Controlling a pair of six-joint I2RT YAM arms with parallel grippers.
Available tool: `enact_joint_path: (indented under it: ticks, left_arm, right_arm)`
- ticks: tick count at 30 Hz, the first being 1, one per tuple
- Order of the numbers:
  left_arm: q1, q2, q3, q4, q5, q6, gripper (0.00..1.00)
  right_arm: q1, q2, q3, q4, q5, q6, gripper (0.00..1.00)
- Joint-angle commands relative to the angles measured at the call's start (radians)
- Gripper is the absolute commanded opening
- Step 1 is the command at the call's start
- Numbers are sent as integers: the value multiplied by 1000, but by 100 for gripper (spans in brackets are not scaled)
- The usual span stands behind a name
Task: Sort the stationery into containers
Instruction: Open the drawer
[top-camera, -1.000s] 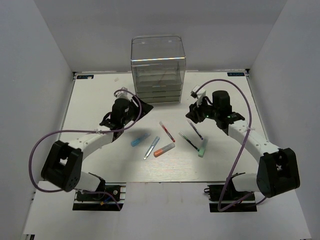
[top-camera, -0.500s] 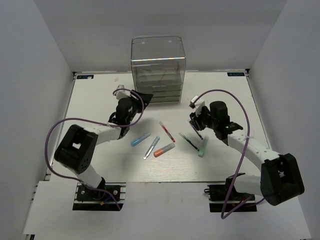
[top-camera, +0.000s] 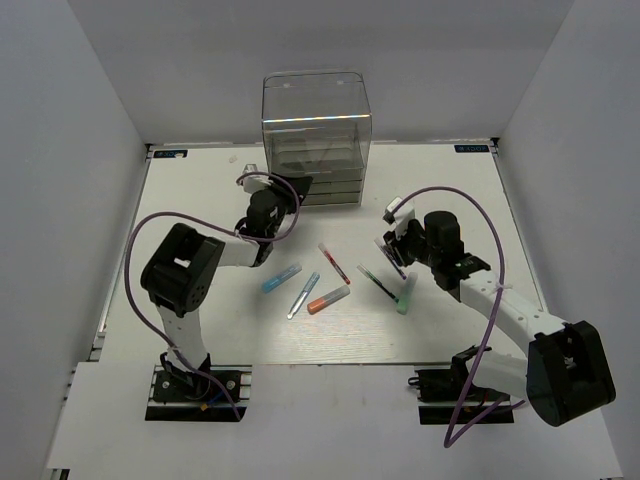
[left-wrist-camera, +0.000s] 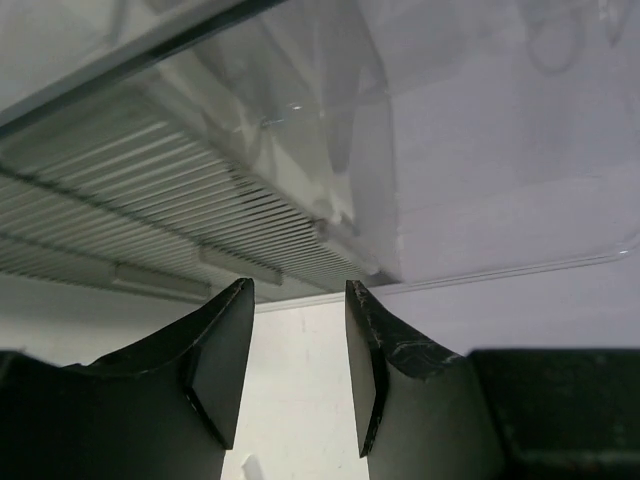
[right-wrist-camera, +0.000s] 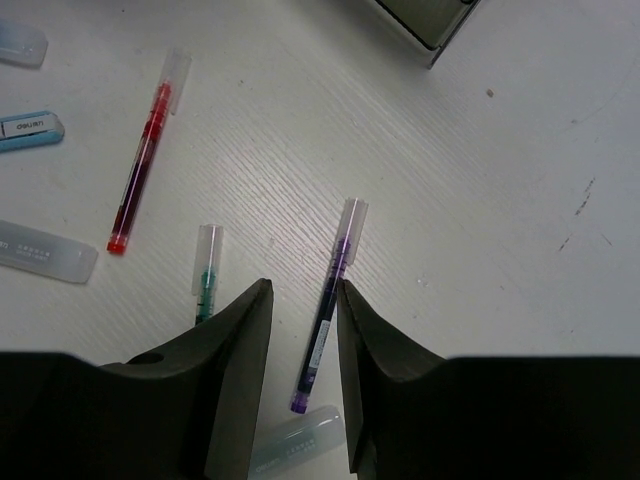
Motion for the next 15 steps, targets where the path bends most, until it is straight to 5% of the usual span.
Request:
enact_joint_path:
  ticks: [1,15]
  left_arm:
    - [-12,1,53,121,-27,-5,51]
    - [-21,91,130,119,-65,-44,51]
  right_arm:
    - [1,-21,-16,57,9,-17,38]
    - [-2,-26,-43,77,14,-17,38]
